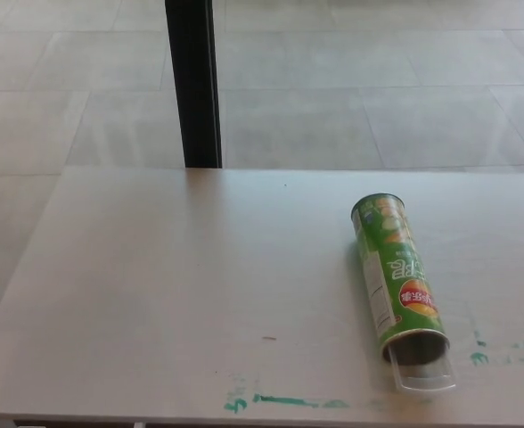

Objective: Use the finger on the right hand of the robot to pull out the chips tray kept inside a container in the middle of the desk

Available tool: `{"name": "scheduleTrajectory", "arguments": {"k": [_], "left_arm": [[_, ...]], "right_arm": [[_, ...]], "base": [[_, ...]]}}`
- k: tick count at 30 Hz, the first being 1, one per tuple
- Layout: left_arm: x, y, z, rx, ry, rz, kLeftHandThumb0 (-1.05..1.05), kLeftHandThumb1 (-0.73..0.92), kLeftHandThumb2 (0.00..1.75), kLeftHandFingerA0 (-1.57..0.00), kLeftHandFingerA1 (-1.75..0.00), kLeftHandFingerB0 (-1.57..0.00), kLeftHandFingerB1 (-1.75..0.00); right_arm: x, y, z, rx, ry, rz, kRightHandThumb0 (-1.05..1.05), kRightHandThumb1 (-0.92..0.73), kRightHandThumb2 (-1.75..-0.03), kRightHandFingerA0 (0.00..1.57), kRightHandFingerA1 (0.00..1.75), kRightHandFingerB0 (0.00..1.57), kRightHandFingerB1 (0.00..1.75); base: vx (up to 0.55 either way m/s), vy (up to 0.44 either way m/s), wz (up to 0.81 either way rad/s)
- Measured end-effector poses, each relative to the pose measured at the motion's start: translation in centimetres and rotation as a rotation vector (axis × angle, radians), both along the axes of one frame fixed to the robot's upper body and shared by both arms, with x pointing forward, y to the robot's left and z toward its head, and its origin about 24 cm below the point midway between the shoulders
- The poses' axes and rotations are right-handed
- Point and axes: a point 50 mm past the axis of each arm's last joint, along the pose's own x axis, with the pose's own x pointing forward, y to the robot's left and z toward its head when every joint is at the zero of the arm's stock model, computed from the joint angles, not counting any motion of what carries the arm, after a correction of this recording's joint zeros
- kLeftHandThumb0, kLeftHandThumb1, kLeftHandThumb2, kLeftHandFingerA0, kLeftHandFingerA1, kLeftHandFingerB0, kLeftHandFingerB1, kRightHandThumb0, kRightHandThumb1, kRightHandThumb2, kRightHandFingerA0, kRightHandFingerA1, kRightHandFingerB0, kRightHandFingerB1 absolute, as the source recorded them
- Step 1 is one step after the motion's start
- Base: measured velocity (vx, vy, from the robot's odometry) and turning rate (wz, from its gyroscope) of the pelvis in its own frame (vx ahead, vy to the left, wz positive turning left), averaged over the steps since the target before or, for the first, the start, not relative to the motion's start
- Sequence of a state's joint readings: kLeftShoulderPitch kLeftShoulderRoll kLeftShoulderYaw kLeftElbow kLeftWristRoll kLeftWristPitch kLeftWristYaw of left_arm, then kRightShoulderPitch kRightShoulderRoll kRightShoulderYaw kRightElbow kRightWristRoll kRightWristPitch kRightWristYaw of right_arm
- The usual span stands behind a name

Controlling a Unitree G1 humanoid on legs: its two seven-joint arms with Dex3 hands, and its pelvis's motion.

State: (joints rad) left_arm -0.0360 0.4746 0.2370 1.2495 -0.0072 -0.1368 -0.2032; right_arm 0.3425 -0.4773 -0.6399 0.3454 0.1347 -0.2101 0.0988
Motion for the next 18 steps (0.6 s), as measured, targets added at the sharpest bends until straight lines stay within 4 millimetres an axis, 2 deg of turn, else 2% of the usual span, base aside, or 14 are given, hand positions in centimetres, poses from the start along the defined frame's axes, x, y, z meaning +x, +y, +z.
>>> {"name": "scheduleTrajectory", "arguments": {"k": [1,2,5,6,8,9,10,11,14,15,18], "left_arm": [[0.0,0.0,0.0,0.0,0.0,0.0,-0.48,0.73,0.61,-0.54,-0.68,-0.49,-0.5],[0.0,0.0,0.0,-0.001,-0.001,0.001,-0.47,0.72,0.61,-0.54,-0.68,-0.5,-0.5],[0.0,0.0,0.0,-0.001,-0.001,0.002,-0.48,0.71,0.62,-0.53,-0.68,-0.49,-0.5],[0.0,0.0,0.0,-0.001,-0.001,0.002,-0.48,0.71,0.61,-0.54,-0.66,-0.49,-0.49],[0.0,0.0,0.0,-0.001,-0.002,0.002,-0.48,0.7,0.61,-0.54,-0.69,-0.49,-0.5],[0.0,0.0,0.0,-0.001,-0.002,0.002,-0.49,0.7,0.61,-0.56,-0.71,-0.55,-0.53],[0.0,0.0,0.0,-0.001,-0.002,0.003,-0.48,0.69,0.61,-0.55,-0.71,-0.55,-0.53],[0.0,0.0,0.0,-0.001,-0.002,0.003,-0.49,0.71,0.61,-0.53,-0.7,-0.5,-0.51],[0.0,0.0,0.0,-0.001,-0.002,0.003,-0.49,0.7,0.61,-0.54,-0.7,-0.5,-0.51],[0.0,0.0,0.0,-0.001,-0.002,0.004,-0.49,0.7,0.61,-0.54,-0.71,-0.5,-0.51],[0.0,0.0,0.0,-0.001,-0.004,0.003,-0.47,0.72,0.61,-0.55,-0.7,-0.52,-0.52]], "right_arm": [[0.2,0.1,0.3,-0.005,-0.013,0.007,-0.28,-0.61,-0.59,0.9,0.84,0.18,0.34],[1.0,0.5,1.5,-0.027,-0.067,0.038,-0.29,-0.59,-0.58,0.93,0.82,0.23,0.34],[2.5,1.7,3.6,-0.072,-0.15,0.11,-0.23,-0.6,-0.58,0.87,0.81,0.18,0.28],[2.9,2.1,4.1,-0.084,-0.171,0.133,-0.16,-0.42,-0.88,0.83,0.84,0.06,0.47],[3.7,3.0,5.2,-0.109,-0.211,0.181,-0.14,-0.41,-0.88,0.86,0.85,0.07,0.47],[4.0,3.5,5.8,-0.122,-0.23,0.206,-0.13,-0.43,-0.89,0.85,0.85,0.05,0.46],[4.5,4.2,6.4,-0.136,-0.252,0.238,-0.15,-0.61,-0.58,0.9,0.79,0.14,0.3],[4.9,5.0,7.0,-0.15,-0.268,0.274,-0.07,-0.62,-0.58,0.9,0.79,0.17,0.31],[5.9,6.9,8.2,-0.178,-0.293,0.366,-0.13,-0.61,-0.58,0.92,0.86,0.19,0.31],[6.5,7.9,8.7,-0.195,-0.299,0.419,-0.14,-0.61,-0.59,0.94,0.94,0.21,0.31],[7.8,10.7,9.7,-0.24,-0.292,0.561,-0.15,-0.59,-0.59,0.98,0.94,0.25,0.32]], "base": [[0.0,0.0,0.0],[0.0,0.0,0.0],[0.0,0.0,0.0],[0.0,0.0,0.0],[0.0,0.0,0.0],[0.0,0.0,0.0],[0.0,0.0,0.0],[0.0,0.0,0.0],[0.0,0.0,0.0],[0.0,0.0,0.0],[0.0,0.0,0.0]]}}
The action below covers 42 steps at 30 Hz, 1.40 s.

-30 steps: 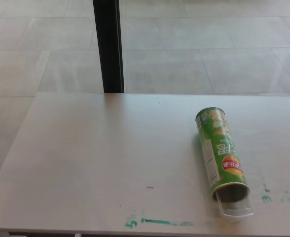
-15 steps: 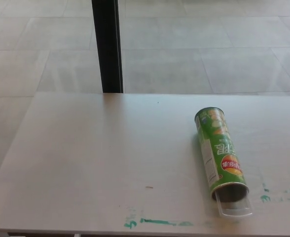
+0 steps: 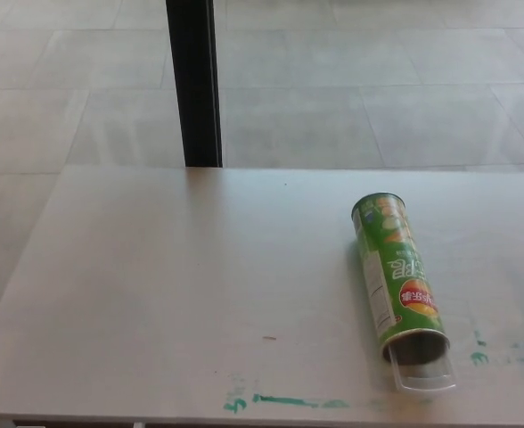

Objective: Use the finger on the right hand of the robot to pull out the chips tray kept inside a container in the middle of the desk

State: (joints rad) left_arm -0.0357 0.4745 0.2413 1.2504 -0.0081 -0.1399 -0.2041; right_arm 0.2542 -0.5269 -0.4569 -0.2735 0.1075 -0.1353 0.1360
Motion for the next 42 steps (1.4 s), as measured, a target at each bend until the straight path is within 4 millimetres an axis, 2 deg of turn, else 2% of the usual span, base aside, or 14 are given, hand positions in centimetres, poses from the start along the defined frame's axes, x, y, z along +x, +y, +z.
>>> {"name": "scheduleTrajectory", "arguments": {"k": [1,3,4,8,13,15,21,22,23,28,30,33,42], "left_arm": [[0.0,0.0,0.0,0.0,0.0,0.001,-0.47,0.72,0.61,-0.55,-0.7,-0.5,-0.51],[0.0,0.0,0.0,0.0,-0.003,0.002,-0.47,0.71,0.61,-0.55,-0.7,-0.48,-0.5],[0.1,0.0,0.1,0.0,-0.007,0.004,-0.49,0.73,0.62,-0.53,-0.69,-0.44,-0.5],[0.0,0.0,0.0,0.0,-0.006,0.004,-0.49,0.71,0.61,-0.53,-0.68,-0.49,-0.5],[0.1,0.0,0.1,0.0,-0.009,0.003,-0.48,0.71,0.62,-0.54,-0.68,-0.48,-0.5],[0.1,0.0,0.1,0.0,-0.011,0.004,-0.48,0.71,0.61,-0.55,-0.7,-0.48,-0.5],[0.1,0.0,0.1,0.001,-0.013,0.002,-0.47,0.7,0.61,-0.55,-0.71,-0.51,-0.53],[0.0,0.1,0.1,-0.001,-0.015,0.004,-0.47,0.69,0.61,-0.56,-0.71,-0.54,-0.53],[0.0,0.1,0.1,-0.001,-0.016,0.006,-0.47,0.69,0.61,-0.56,-0.7,-0.53,-0.53],[-0.2,0.1,0.0,-0.002,-0.012,0.01,-0.48,0.68,0.61,-0.55,-0.69,-0.57,-0.54],[-0.2,0.1,0.0,-0.002,-0.01,0.009,-0.48,0.7,0.61,-0.54,-0.7,-0.52,-0.52],[-0.2,0.0,0.0,-0.002,-0.006,0.005,-0.5,0.7,0.61,-0.54,-0.68,-0.52,-0.5],[-0.2,0.0,0.0,-0.001,-0.004,0.0,-0.49,0.7,0.61,-0.54,-0.69,-0.51,-0.51]], "right_arm": [[0.5,1.1,0.3,-0.027,0.007,0.05,-0.13,-0.43,-0.9,0.97,0.98,0.11,0.48],[1.1,2.5,0.3,-0.067,0.029,0.119,-0.13,-0.42,-0.89,0.97,0.99,0.12,0.49],[1.4,3.5,0.2,-0.099,0.058,0.166,-0.18,-0.58,-0.57,1.03,0.99,0.25,0.32],[1.9,5.0,-0.5,-0.162,0.111,0.233,-0.15,-0.56,-0.57,1.02,1.02,0.28,0.33],[2.2,6.5,-1.6,-0.241,0.18,0.294,-0.15,-0.57,-0.57,0.98,1.01,0.3,0.34],[2.2,7.0,-2.0,-0.27,0.213,0.314,-0.15,-0.59,-0.57,0.95,1.06,0.3,0.34],[2.7,7.7,-3.5,-0.325,0.289,0.346,-0.13,-0.59,-0.57,0.94,1.09,0.32,0.34],[2.9,7.8,-3.7,-0.341,0.302,0.351,-0.17,-0.55,-0.61,0.91,1.22,0.31,0.37],[3.0,7.9,-3.9,-0.353,0.31,0.352,-0.15,-0.56,-0.6,0.89,1.28,0.31,0.36],[3.4,8.1,-4.9,-0.44,0.353,0.373,-0.15,-0.58,-0.58,0.88,1.27,0.34,0.35],[3.8,8.5,-4.9,-0.483,0.35,0.386,-0.15,-0.56,-0.57,0.92,1.29,0.37,0.36],[4.2,8.8,-5.2,-0.526,0.348,0.402,-0.16,-0.57,-0.58,0.88,1.34,0.36,0.35],[5.4,10.0,-5.4,-0.652,0.326,0.43,-0.16,-0.55,-0.57,0.91,1.25,0.38,0.36]], "base": [[0.0,0.0,0.0],[0.0,0.0,0.0],[0.0,0.0,0.0],[0.0,0.0,0.0],[0.0,0.0,0.0],[0.0,0.0,0.0],[0.0,0.0,0.0],[0.0,0.0,0.0],[0.0,0.0,0.0],[0.0,0.0,0.0],[0.0,0.0,0.0],[0.0,0.0,0.0],[0.0,0.0,0.0]]}}
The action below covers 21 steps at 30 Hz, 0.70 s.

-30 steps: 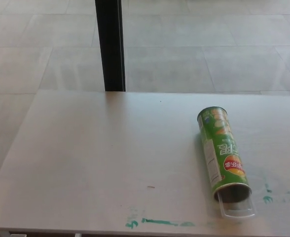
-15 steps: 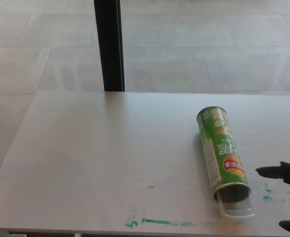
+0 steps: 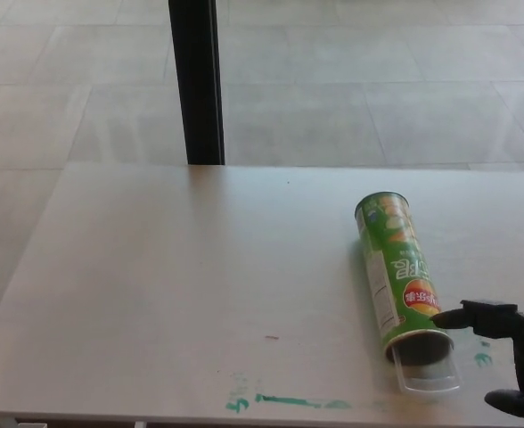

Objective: Use the finger on the right hand of the robot to pull out the chips tray kept inside a container in the middle of the desk

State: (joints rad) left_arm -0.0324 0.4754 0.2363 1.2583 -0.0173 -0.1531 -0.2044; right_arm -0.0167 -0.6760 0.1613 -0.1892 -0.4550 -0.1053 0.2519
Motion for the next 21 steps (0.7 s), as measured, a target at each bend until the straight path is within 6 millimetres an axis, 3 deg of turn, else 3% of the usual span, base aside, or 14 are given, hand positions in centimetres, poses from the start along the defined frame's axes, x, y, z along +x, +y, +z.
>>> {"name": "scheduleTrajectory", "arguments": {"k": [6,10,12,16,21], "left_arm": [[0.0,0.0,0.0,-0.001,-0.001,0.0,-0.48,0.72,0.61,-0.53,-0.69,-0.49,-0.5],[0.1,0.0,0.0,-0.001,-0.003,0.0,-0.48,0.71,0.61,-0.55,-0.69,-0.5,-0.5],[0.1,0.0,0.0,0.0,-0.004,-0.001,-0.47,0.71,0.61,-0.53,-0.69,-0.49,-0.51],[0.2,0.0,0.0,-0.001,-0.005,-0.002,-0.49,0.71,0.61,-0.54,-0.68,-0.5,-0.5],[0.2,0.0,0.0,0.0,-0.004,-0.004,-0.48,0.71,0.61,-0.56,-0.72,-0.51,-0.52]], "right_arm": [[0.0,0.2,-1.2,-0.07,0.011,0.013,-0.17,-0.57,-0.57,0.86,1.26,0.37,0.35],[-0.1,0.2,-2.1,-0.117,0.025,0.024,-0.15,-0.55,-0.57,0.92,1.23,0.38,0.37],[-0.2,0.2,-2.3,-0.129,0.025,0.027,-0.16,-0.58,-0.58,0.89,1.3,0.36,0.37],[-0.4,0.1,-2.7,-0.15,0.032,0.035,-0.17,-0.57,-0.57,0.89,1.24,0.37,0.37],[-0.5,0.3,-2.9,-0.169,0.035,0.05,-0.18,-0.58,-0.58,0.88,1.29,0.38,0.37]], "base": [[0.0,0.0,0.0],[0.0,0.0,0.0],[0.0,0.0,0.0],[0.0,0.0,0.0],[0.0,0.0,0.0]]}}
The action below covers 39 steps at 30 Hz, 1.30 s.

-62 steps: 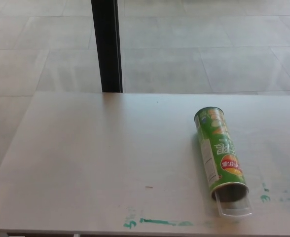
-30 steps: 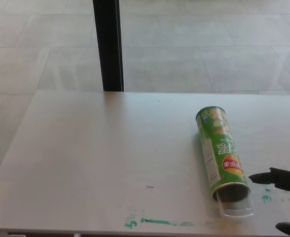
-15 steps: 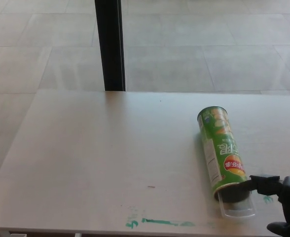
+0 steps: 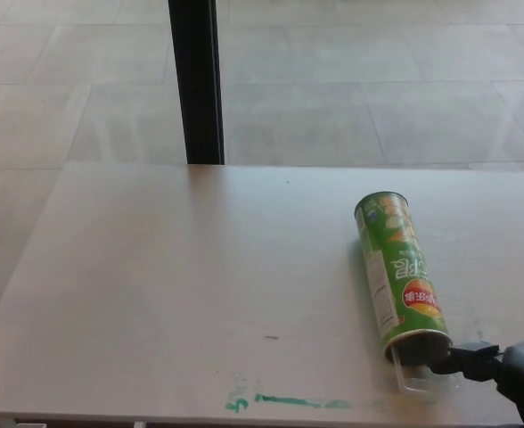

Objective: Use the finger on the right hand of the robot to pull out the chips tray kept inside a container in the middle of the desk

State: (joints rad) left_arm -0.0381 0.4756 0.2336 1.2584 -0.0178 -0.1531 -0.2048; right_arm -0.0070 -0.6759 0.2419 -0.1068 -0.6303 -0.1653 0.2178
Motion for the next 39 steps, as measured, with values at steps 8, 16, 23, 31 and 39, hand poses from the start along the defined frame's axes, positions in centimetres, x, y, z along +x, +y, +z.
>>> {"name": "scheduleTrajectory", "arguments": {"k": [8,16,23,31,39], "left_arm": [[0.0,0.0,0.0,0.001,0.0,-0.001,-0.48,0.72,0.61,-0.53,-0.68,-0.47,-0.49],[0.0,0.1,0.0,0.002,0.002,-0.003,-0.47,0.7,0.61,-0.56,-0.71,-0.51,-0.51],[-0.1,0.1,0.0,0.003,0.004,-0.003,-0.48,0.7,0.61,-0.53,-0.67,-0.54,-0.52],[0.0,0.0,0.0,0.003,0.004,-0.006,-0.48,0.7,0.61,-0.56,-0.71,-0.55,-0.53],[0.3,0.0,0.1,0.003,-0.004,-0.004,-0.49,0.71,0.61,-0.54,-0.7,-0.52,-0.52]], "right_arm": [[0.1,0.4,-1.0,-0.016,0.014,0.005,-0.17,-0.57,-0.57,0.9,1.24,0.4,0.38],[0.1,1.0,-2.6,-0.033,0.046,0.001,-0.19,-0.57,-0.57,0.87,1.26,0.42,0.39],[0.1,0.7,-3.4,-0.047,0.051,-0.013,-0.19,-0.55,-0.57,0.87,1.3,0.44,0.41],[0.0,0.5,-3.6,-0.062,0.03,0.003,-0.17,-0.57,-0.57,0.88,1.32,0.5,0.41],[-1.1,0.2,-3.1,-0.083,0.037,0.032,-0.18,-0.57,-0.58,0.86,1.32,0.49,0.41]], "base": [[0.0,0.0,0.0],[0.0,0.0,0.0],[0.0,0.0,0.0],[0.0,0.0,0.0],[0.0,0.0,0.0]]}}
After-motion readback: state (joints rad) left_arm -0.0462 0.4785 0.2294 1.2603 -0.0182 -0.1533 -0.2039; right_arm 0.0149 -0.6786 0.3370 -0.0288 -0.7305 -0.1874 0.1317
